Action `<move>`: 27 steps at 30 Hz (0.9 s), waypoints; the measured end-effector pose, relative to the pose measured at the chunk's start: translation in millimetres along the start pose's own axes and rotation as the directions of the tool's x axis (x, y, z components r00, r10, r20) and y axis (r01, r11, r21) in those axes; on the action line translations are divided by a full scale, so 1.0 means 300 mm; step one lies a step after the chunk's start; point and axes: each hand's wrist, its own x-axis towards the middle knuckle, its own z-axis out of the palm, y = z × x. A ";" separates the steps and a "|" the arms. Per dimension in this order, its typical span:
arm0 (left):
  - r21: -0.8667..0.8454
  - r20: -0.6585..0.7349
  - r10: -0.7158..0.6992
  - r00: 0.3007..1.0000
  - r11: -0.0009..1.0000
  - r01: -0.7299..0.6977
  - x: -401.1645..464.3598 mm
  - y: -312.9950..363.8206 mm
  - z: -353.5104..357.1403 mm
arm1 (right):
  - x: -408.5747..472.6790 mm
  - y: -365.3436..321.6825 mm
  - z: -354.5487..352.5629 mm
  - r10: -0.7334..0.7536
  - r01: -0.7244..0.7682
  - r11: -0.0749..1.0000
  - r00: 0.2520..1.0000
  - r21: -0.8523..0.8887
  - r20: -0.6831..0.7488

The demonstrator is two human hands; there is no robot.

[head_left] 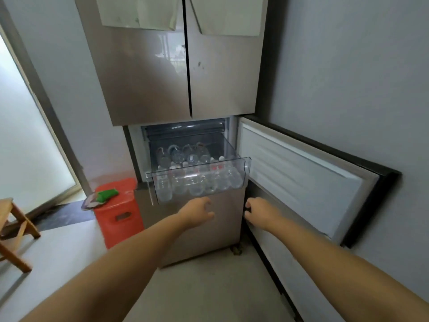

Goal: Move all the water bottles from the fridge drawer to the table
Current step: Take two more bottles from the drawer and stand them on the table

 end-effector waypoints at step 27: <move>-0.316 -0.098 -0.383 0.919 0.887 0.336 1.307 -0.375 -0.282 | 1.552 -0.130 -0.107 -0.192 0.185 0.981 0.970 0.057 0.151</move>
